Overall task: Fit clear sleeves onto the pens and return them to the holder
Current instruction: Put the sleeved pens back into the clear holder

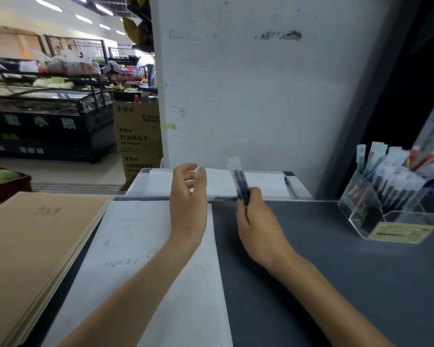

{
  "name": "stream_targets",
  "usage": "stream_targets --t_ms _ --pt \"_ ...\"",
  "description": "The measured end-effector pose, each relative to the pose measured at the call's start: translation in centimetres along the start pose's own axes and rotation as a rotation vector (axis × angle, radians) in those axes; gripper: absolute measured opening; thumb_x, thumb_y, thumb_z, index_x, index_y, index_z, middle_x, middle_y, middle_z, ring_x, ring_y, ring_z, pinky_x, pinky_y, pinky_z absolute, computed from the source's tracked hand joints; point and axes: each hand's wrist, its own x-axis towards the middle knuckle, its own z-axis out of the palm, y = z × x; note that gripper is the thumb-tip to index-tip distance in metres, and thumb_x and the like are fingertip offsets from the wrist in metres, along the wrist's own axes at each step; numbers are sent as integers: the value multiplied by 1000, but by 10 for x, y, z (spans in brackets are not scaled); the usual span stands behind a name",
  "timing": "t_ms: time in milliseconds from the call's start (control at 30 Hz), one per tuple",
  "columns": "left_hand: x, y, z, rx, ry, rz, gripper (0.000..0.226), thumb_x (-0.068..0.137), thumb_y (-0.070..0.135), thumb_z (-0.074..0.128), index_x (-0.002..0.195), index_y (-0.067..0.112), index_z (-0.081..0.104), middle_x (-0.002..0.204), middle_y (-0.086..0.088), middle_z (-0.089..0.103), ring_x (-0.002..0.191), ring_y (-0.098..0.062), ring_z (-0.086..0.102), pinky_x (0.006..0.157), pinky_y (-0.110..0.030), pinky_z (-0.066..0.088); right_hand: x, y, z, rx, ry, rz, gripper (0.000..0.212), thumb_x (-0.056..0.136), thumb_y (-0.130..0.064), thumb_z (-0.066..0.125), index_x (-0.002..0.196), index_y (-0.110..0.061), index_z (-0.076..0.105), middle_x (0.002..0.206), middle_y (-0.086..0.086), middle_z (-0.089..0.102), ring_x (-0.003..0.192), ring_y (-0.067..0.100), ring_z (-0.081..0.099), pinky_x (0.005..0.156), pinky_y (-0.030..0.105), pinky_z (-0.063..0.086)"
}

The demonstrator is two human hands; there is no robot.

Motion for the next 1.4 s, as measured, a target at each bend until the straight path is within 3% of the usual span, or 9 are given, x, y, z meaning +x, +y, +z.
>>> stream_targets --t_ms 133,300,433,600,667,833,1067,1200,1400 --pt "-17 3 5 -56 -353 32 63 84 73 50 133 35 55 121 9 66 112 -5 64 85 -14 50 -9 9 12 286 113 -46 22 109 -27 37 96 -44 40 83 3 63 63 8 54 57 35 49" --pt "-27 4 15 -15 -596 -17 31 88 38 72 115 23 69 106 9 77 105 -4 70 90 -15 50 -9 12 13 268 60 -245 33 100 -2 35 118 -26 48 99 -13 63 95 12 68 74 26 55" --pt "-27 8 11 -104 -613 -82 25 96 29 71 118 17 70 114 -1 77 114 -11 70 103 -23 51 -10 9 12 288 64 -306 37 103 -2 33 125 -29 46 106 -17 55 104 11 62 82 21 53" --pt "-27 7 14 -111 -532 -139 18 98 23 69 115 18 73 112 -4 79 114 -17 71 109 -39 50 -10 12 11 303 -32 -246 31 110 -11 31 135 -21 45 117 -3 61 112 13 63 97 37 55" --pt "-27 5 15 -99 -480 -138 13 98 20 68 108 16 76 106 -4 80 107 -17 74 103 -37 53 -11 11 13 252 -50 -215 25 110 -14 33 129 -24 44 117 -2 62 109 16 63 97 48 53" --pt "-27 -1 17 -121 -440 -146 22 104 23 61 104 8 77 104 -5 80 104 -17 75 95 -29 56 -13 10 16 58 -11 -219 40 104 -19 48 142 -22 41 134 -9 50 126 13 48 106 45 43" --pt "-18 -2 14 -139 -213 -136 44 107 37 54 87 6 78 88 -14 79 78 -22 74 62 -27 60 -15 23 -2 -256 -5 -111 46 90 -64 59 121 -31 56 119 -13 51 116 10 44 101 33 31" --pt "-14 -3 7 -81 -168 -62 51 104 44 58 86 -4 63 73 -14 71 57 -22 63 46 -33 54 -16 22 -9 -124 40 -1 35 91 -35 59 125 -28 60 123 -13 54 121 12 46 100 30 29" --pt "-18 -8 12 90 -336 -76 28 102 34 65 101 6 61 68 -3 65 65 -10 68 47 -30 53 -13 32 -15 -187 233 104 30 91 -9 54 117 -17 66 119 1 62 111 24 52 99 40 44"
